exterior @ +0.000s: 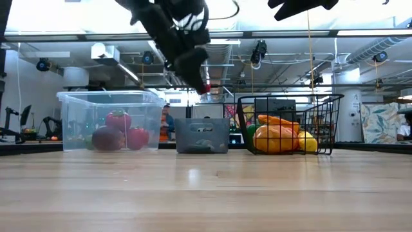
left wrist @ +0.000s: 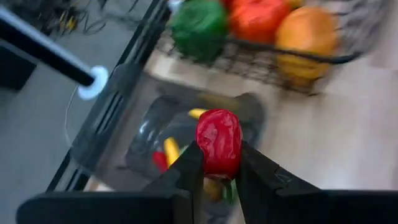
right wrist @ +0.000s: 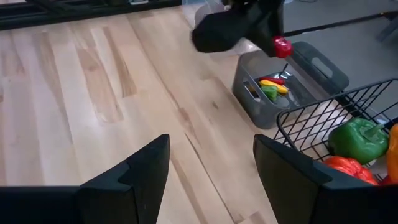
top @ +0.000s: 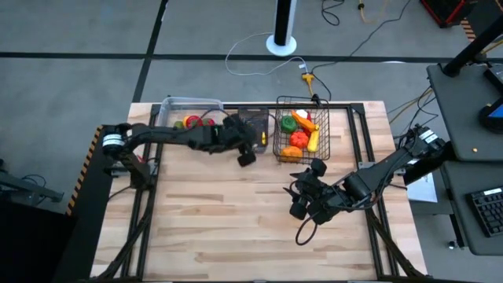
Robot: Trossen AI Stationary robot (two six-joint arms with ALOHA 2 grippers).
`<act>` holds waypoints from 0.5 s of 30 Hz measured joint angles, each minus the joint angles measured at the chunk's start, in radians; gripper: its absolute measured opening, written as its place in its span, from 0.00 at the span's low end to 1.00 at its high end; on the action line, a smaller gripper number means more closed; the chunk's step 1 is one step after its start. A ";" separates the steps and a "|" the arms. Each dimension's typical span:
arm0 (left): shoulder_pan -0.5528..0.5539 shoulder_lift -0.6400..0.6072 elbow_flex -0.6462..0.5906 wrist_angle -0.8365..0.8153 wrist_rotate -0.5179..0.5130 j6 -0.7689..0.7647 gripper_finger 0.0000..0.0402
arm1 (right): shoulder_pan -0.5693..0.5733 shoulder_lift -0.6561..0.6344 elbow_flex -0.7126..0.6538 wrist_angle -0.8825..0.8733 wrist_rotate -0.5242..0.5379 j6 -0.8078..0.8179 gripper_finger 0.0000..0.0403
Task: Sort produce into baskets
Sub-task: Put the red chili pepper into the black bin
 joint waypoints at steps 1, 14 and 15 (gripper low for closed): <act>0.019 0.003 -0.001 -0.003 0.000 -0.002 0.14 | 0.000 0.000 0.000 -0.001 0.001 -0.003 0.56; 0.093 0.021 -0.001 0.019 -0.045 0.014 0.29 | 0.000 0.000 -0.002 -0.003 0.009 -0.006 0.56; 0.093 0.021 -0.001 0.019 -0.045 0.015 0.30 | 0.000 0.000 -0.002 -0.003 0.009 -0.005 0.56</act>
